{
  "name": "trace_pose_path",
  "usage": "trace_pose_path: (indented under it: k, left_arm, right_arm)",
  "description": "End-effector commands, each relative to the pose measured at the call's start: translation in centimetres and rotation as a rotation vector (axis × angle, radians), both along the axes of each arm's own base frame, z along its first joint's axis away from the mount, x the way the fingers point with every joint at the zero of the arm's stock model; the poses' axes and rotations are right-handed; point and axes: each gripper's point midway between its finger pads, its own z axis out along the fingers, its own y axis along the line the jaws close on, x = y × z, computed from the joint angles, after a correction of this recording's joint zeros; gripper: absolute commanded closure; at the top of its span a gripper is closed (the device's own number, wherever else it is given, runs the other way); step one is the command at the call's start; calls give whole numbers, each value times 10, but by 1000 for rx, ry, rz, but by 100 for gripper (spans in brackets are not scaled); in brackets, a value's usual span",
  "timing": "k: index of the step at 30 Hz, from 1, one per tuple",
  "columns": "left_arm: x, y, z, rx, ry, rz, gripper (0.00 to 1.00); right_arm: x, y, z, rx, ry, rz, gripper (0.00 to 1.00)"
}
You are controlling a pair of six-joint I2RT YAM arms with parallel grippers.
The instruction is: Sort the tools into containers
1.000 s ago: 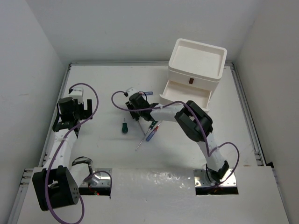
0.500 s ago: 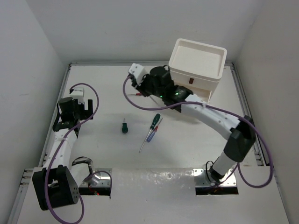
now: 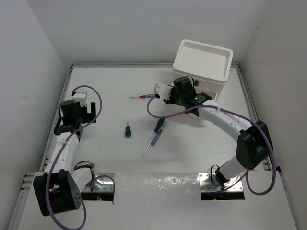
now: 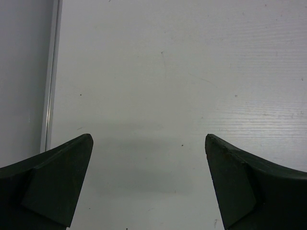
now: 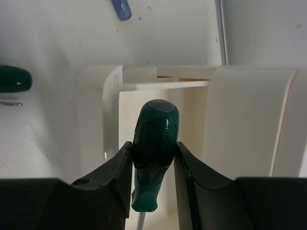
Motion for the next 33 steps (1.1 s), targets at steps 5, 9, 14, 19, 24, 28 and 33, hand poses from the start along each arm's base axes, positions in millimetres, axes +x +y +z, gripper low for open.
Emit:
trace_pose_path:
  k: [5,9,14,19,24,28,33]
  left_arm:
    - [3,-1,2,0,-11,-22,0]
    - [2,-2,1,-1,-5,-26,0]
    - [2,-3,1,-2,-5,-32,0]
    - [3,-4,-2,-9,6,-40,0]
    - [3,-4,-1,-8,4,-41,0]
    - [4,-5,-2,-10,7,-42,0]
    - [3,-3,-3,-11,13,-35,0]
  right_arm:
    - [15,-17,15,-67,-94,-12,100]
    - [23,-24,15,-101,-69,-83,78]
    - [25,-28,27,-52,-61,-170,29]
    - [21,-30,71,143,-133,-286,22]
    - [-9,-9,109,495,-189,-453,26]
    - [-63,24,93,769,-209,-597,36]
    - [-83,48,13,1050,-99,-784,37]
